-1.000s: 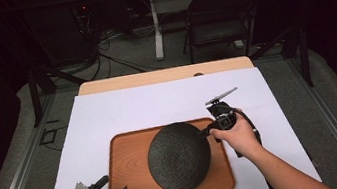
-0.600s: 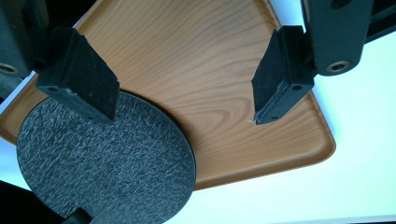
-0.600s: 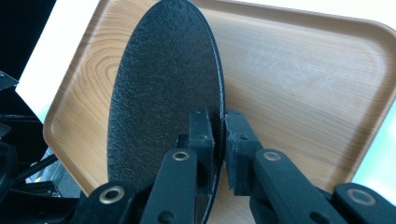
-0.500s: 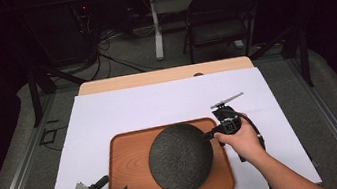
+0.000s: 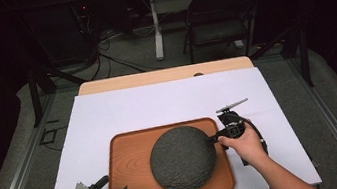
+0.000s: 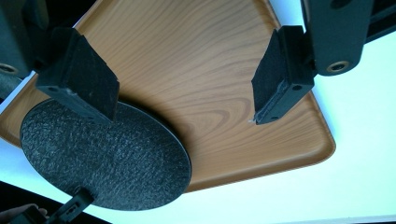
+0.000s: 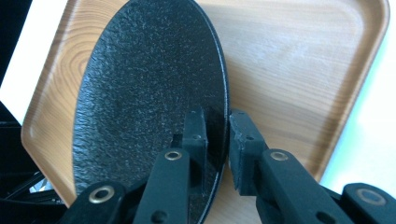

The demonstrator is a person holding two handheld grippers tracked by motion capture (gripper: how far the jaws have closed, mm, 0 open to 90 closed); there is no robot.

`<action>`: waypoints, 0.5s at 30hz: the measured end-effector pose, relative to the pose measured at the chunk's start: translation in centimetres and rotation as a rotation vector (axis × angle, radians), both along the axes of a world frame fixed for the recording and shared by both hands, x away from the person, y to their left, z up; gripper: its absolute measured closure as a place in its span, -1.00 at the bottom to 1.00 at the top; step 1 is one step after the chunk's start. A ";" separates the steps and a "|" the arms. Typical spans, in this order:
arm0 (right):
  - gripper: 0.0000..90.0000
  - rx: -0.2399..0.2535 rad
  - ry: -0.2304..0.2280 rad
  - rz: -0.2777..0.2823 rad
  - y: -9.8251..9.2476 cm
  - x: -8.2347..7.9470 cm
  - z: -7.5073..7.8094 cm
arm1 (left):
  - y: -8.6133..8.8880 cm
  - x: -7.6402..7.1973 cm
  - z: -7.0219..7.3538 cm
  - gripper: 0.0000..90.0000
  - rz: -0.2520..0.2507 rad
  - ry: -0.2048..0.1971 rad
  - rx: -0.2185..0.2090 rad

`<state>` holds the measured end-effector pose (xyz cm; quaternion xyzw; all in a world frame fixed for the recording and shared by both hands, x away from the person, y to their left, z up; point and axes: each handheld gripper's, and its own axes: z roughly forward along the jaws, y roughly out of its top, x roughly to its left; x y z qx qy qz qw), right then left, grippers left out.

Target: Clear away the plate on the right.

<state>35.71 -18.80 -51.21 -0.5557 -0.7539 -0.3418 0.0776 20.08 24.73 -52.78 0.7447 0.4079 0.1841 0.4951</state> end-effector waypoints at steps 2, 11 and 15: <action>0.71 -0.004 0.001 -0.005 -0.1 -0.1 -0.4 | 0.0 0.0 0.0 -0.49 -0.003 0.000 -0.002; 0.75 -0.048 0.003 -0.026 -0.4 0.0 -1.7 | 0.0 0.0 0.0 -0.49 -0.004 -0.001 0.002; 0.76 -0.003 0.010 -0.031 -0.9 0.2 -2.1 | -0.1 0.0 0.0 -0.49 0.000 -0.002 0.004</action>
